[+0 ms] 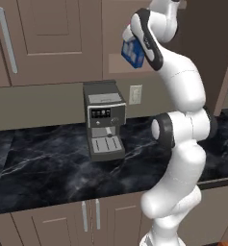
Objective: Pick the boxed food from the counter and place it in the cabinet. Then close the cabinet.
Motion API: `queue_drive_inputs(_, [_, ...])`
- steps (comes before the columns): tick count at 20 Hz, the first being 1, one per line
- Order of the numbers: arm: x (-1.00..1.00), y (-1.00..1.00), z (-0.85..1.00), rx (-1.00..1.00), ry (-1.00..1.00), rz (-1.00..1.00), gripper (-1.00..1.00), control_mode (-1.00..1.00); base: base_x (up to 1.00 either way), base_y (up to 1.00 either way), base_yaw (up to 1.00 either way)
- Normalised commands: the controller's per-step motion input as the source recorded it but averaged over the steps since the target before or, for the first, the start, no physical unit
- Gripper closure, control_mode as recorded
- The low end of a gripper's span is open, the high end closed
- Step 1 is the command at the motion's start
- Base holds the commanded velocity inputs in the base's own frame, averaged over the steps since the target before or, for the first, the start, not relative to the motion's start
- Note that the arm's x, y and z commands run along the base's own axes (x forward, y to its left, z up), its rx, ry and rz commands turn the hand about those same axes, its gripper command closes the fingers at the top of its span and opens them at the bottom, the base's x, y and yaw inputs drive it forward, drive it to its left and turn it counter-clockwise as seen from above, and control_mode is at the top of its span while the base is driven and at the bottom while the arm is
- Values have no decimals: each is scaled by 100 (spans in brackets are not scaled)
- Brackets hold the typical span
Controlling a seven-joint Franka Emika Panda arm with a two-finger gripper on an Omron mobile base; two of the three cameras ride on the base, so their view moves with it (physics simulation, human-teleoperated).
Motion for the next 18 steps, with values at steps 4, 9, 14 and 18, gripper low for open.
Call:
queue_drive_inputs(4, [-12, 0, -42, 2, -77, 3, -100, -100, 0, 0, 0])
queue_drive_inputs(9, [-42, 0, -53, 0, -99, 0, -100, -100, 0, 0, 0])
queue_drive_inputs(14, [-76, 11, -49, 0, -81, -2, -100, -100, 0, 0, 0])
queue_drive_inputs(18, [-100, -3, -27, 1, -52, -13, -100, -100, 0, 0, 0])
